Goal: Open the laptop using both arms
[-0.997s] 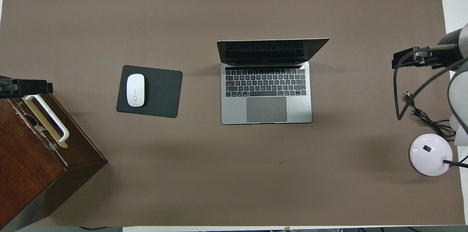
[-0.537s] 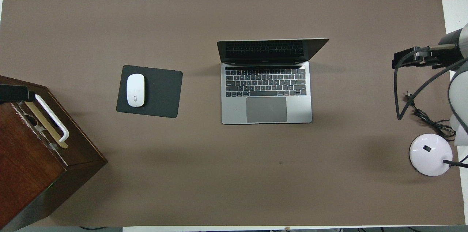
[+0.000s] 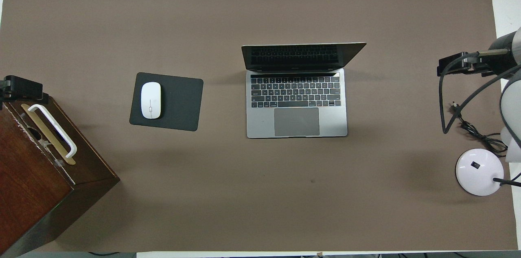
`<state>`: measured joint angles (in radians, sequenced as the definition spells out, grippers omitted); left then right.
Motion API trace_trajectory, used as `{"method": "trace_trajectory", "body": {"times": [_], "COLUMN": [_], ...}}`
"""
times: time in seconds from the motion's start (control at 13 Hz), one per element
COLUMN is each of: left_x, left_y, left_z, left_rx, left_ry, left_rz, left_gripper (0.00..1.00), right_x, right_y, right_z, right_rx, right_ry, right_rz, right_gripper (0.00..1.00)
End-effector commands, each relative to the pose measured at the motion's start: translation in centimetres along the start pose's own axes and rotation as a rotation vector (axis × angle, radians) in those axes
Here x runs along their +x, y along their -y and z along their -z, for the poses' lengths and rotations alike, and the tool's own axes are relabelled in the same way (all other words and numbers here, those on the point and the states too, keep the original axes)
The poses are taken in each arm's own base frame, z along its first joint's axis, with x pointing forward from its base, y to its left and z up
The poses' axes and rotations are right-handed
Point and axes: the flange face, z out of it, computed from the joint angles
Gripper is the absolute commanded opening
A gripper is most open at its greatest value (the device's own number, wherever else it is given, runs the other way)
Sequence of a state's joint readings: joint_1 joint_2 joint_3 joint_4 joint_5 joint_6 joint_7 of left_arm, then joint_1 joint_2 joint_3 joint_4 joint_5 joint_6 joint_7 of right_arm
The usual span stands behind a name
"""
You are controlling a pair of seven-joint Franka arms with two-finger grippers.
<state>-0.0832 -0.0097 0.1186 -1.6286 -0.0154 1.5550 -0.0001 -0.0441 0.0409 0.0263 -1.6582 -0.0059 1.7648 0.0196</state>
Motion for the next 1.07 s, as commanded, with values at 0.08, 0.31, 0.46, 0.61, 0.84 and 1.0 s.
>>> {"method": "trace_trajectory", "body": {"times": [0.08, 0.31, 0.46, 0.61, 0.84, 1.0], "left_x": [0.34, 0.48, 0.48, 0.45, 0.46, 0.43], "left_y": [-0.16, -0.38, -0.48, -0.5, -0.5, -0.22], "left_z": [0.93, 0.98, 1.05, 0.95, 0.82, 0.85], "left_rx": [0.008, 0.011, 0.01, 0.008, 0.008, 0.009], "left_ry": [-0.018, -0.03, -0.032, -0.027, -0.026, -0.027], "left_rz": [-0.01, -0.013, -0.014, -0.016, -0.017, -0.013], "left_gripper": [1.0, 1.0, 1.0, 1.0, 1.0, 1.0], "right_x": [-0.62, -0.64, -0.65, -0.67, -0.67, -0.67], "right_y": [0.04, -0.11, -0.15, -0.18, -0.2, -0.2], "right_z": [0.11, 0.1, 0.14, 0.07, 0.07, 0.07], "right_rx": [0.017, 0.01, 0.005, 0.002, 0.0, 0.0], "right_ry": [-0.002, 0.0, 0.001, 0.003, 0.003, 0.003], "right_rz": [-0.011, -0.009, -0.01, -0.009, -0.009, -0.01], "right_gripper": [1.0, 1.0, 1.0, 1.0, 1.0, 1.0]}}
